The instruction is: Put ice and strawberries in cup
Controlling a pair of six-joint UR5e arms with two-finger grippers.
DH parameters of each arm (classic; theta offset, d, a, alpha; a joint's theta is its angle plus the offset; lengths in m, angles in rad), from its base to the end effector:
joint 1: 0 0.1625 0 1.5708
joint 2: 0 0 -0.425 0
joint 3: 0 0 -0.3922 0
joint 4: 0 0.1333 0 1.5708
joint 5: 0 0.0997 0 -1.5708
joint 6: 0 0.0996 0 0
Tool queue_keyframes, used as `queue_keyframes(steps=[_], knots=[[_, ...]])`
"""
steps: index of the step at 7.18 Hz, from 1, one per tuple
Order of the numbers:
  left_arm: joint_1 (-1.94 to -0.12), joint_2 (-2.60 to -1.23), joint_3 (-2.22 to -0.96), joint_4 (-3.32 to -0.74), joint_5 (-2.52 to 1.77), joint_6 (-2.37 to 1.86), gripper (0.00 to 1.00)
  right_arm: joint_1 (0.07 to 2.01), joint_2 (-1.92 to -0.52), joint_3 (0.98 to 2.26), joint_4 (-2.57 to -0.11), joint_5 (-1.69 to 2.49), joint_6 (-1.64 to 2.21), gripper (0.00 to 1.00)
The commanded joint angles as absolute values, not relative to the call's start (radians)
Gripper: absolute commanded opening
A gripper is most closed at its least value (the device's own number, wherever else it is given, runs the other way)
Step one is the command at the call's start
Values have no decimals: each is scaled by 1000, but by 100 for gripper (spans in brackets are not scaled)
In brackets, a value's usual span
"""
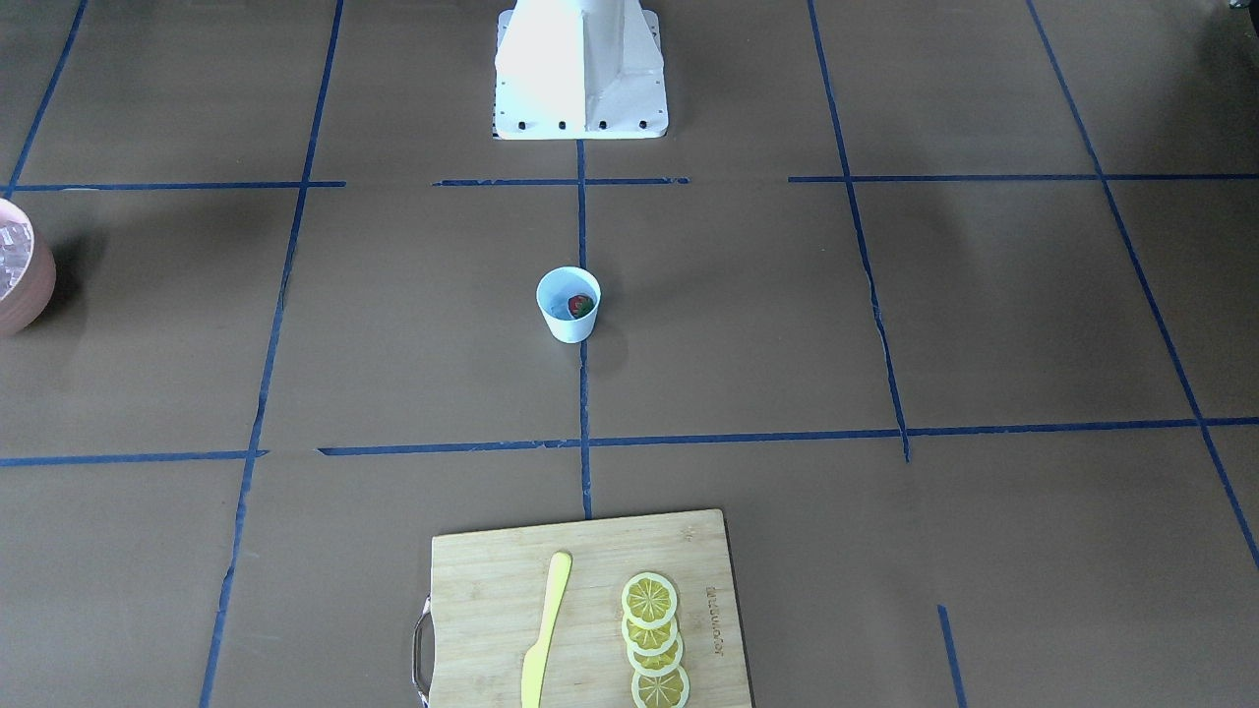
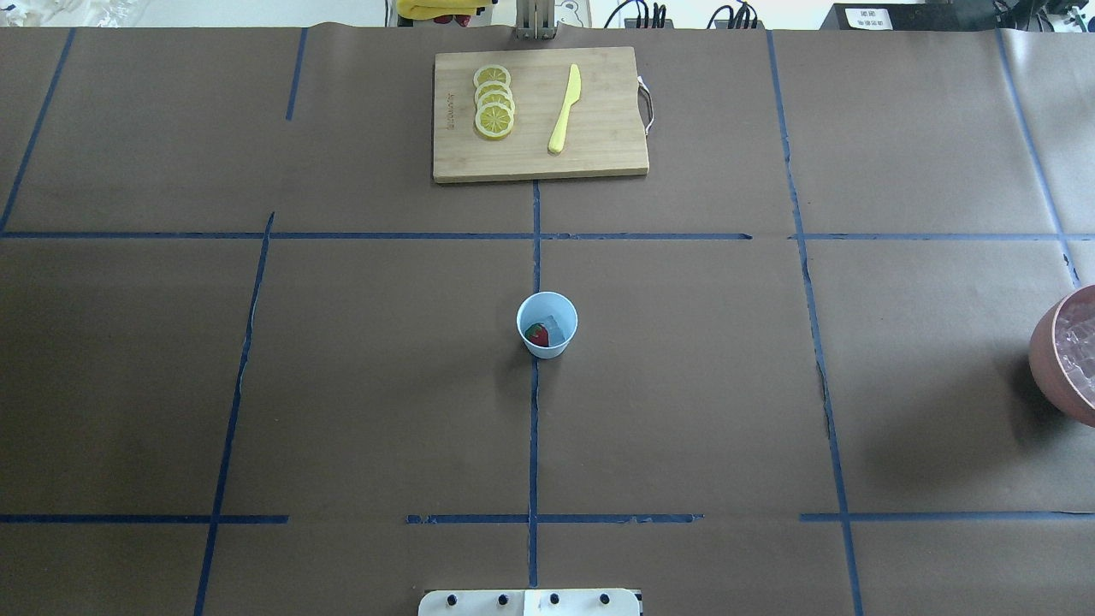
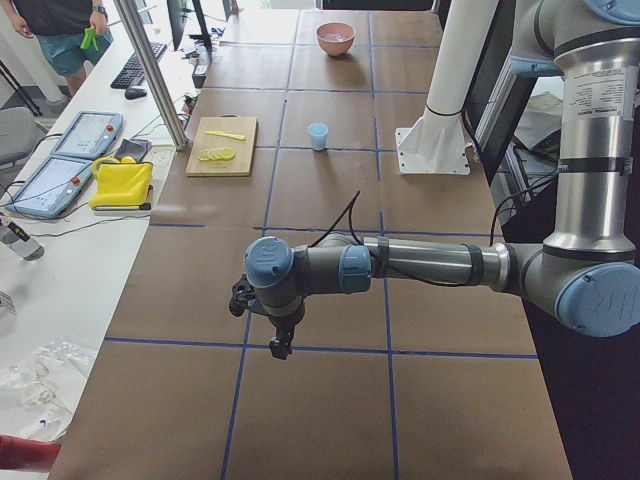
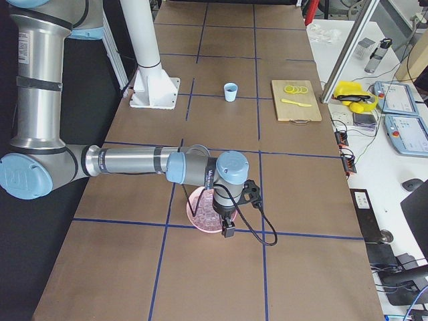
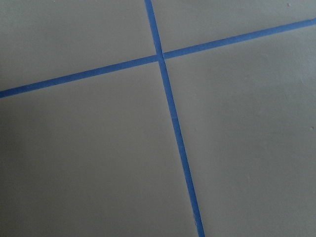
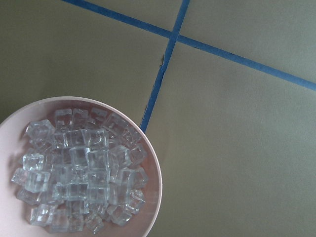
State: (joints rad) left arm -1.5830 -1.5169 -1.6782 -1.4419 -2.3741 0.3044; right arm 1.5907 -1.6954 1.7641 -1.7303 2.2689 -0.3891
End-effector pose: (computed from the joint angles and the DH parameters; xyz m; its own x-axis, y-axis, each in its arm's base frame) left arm -0.0673 -0.4622 0.6424 0.6654 0.2391 -0.7072 -0.1963 0.9700 0.1432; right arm 0.0778 -0.4294 0.6423 0.7151 -0.3097 0.6267 0.2718 0.9491 0.1589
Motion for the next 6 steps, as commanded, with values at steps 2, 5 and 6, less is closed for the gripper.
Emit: queue_keyframes(steps=[2, 5, 6], knots=[[-1583, -1517, -1678, -1443, -2373, 308, 100, 1591, -1692, 1761, -1730, 2266, -388, 99], [-1583, -1517, -1681, -1443, -2373, 308, 100, 1591, -1697, 1761, -1730, 2270, -379, 100], [-1583, -1516, -1680, -1443, -2373, 308, 100, 1591, -1697, 1763, -1730, 2270, -379, 100]])
